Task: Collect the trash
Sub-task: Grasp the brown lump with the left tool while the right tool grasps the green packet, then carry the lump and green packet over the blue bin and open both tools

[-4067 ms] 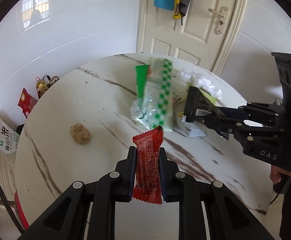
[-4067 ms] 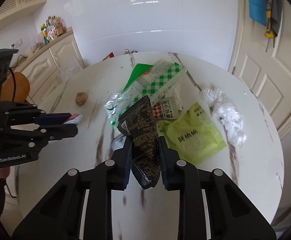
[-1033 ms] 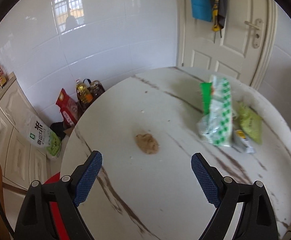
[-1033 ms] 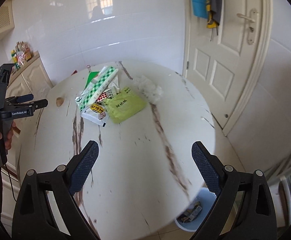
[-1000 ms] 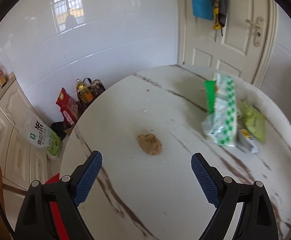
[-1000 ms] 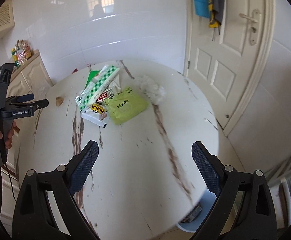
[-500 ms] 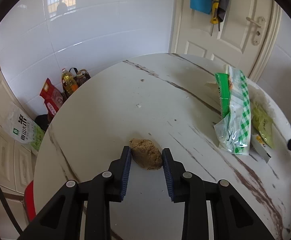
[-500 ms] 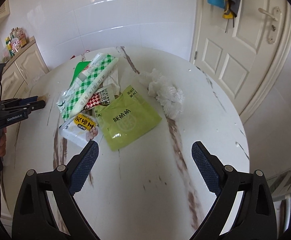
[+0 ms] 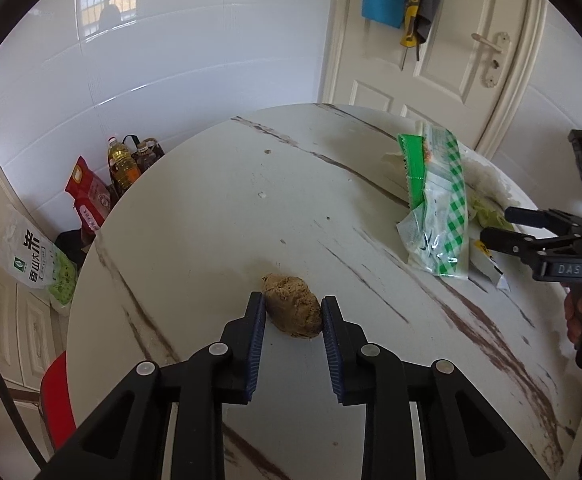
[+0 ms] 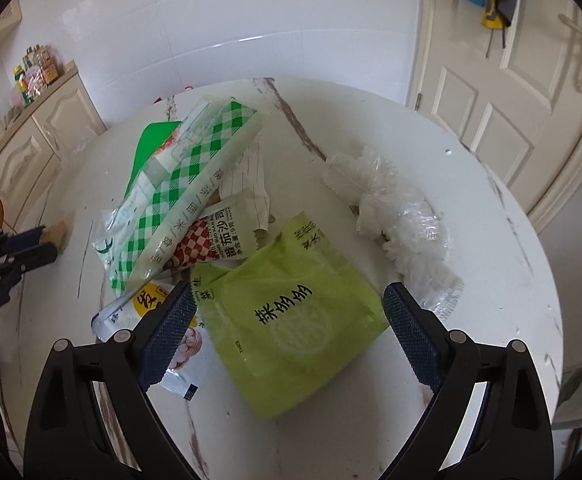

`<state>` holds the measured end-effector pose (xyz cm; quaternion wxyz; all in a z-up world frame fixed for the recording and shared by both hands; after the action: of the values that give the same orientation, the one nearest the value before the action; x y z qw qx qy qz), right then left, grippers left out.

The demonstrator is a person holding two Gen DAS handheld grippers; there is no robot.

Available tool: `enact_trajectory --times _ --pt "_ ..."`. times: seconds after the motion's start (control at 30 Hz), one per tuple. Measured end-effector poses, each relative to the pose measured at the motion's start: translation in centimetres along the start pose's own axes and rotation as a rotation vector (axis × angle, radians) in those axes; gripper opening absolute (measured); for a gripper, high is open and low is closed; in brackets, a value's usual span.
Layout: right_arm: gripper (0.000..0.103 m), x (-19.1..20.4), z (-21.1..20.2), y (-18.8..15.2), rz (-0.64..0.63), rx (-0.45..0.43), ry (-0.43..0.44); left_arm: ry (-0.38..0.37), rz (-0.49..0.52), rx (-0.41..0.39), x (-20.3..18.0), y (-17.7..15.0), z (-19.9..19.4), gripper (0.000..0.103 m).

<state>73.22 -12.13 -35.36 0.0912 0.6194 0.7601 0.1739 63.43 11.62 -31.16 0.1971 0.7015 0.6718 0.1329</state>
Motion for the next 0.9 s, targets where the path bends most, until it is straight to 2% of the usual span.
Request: enact_trajectory --times 0.07,0.13,0.17,0.2,0.23,0.3,0.33,0.47,0.7,0.9 --pt "0.093 0.0 0.2 0.0 -0.022 0.0 -0.022 -0.006 0.003 0.005 -0.1 -0.2 -0.2 0.024" --pt "0.085 -0.1 0.1 -0.3 -0.032 -0.001 -0.036 -0.008 0.006 0.005 -0.6 -0.5 -0.7 0.024" --pt "0.07 -0.4 -0.1 -0.4 -0.036 0.003 -0.063 -0.011 0.011 0.005 -0.8 -0.6 -0.9 0.024" --pt "0.05 -0.7 -0.3 -0.5 -0.036 -0.002 -0.075 -0.008 0.01 0.005 -1.4 -0.8 -1.1 0.024" --pt "0.04 -1.0 -0.6 -0.7 -0.024 -0.003 -0.073 -0.009 0.014 0.003 -1.8 -0.9 -1.4 0.024" --pt "0.002 -1.9 -1.2 -1.1 -0.004 0.0 -0.066 -0.012 0.02 -0.001 -2.9 -1.3 -2.0 0.024" --pt "0.002 -2.2 -1.5 -1.6 0.007 0.0 -0.033 -0.013 0.026 -0.001 -3.4 -1.4 -2.3 0.024" --pt "0.002 -2.6 -3.1 -3.1 0.003 -0.041 -0.014 -0.018 0.053 -0.007 -5.5 -2.0 -3.5 0.024" --pt "0.002 -3.0 -8.1 -6.7 0.037 -0.121 0.099 -0.068 0.108 -0.02 -11.0 -3.3 -5.9 0.024" --pt "0.002 -5.0 -12.0 -10.7 0.065 -0.173 0.108 -0.11 0.17 -0.022 -16.9 -3.8 -7.2 0.024"
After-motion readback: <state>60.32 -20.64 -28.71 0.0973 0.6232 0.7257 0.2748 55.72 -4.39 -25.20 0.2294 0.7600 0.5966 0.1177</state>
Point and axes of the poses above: each gripper's, at about its wrist camera, not at the fingertips, and z roughly the way its jaws point, x to its left, y to its top, the point moved 9 cm from there along z, roughly the way its jaws point, and after that the axes turned 10 degrees about x, right-handed, at the moved point
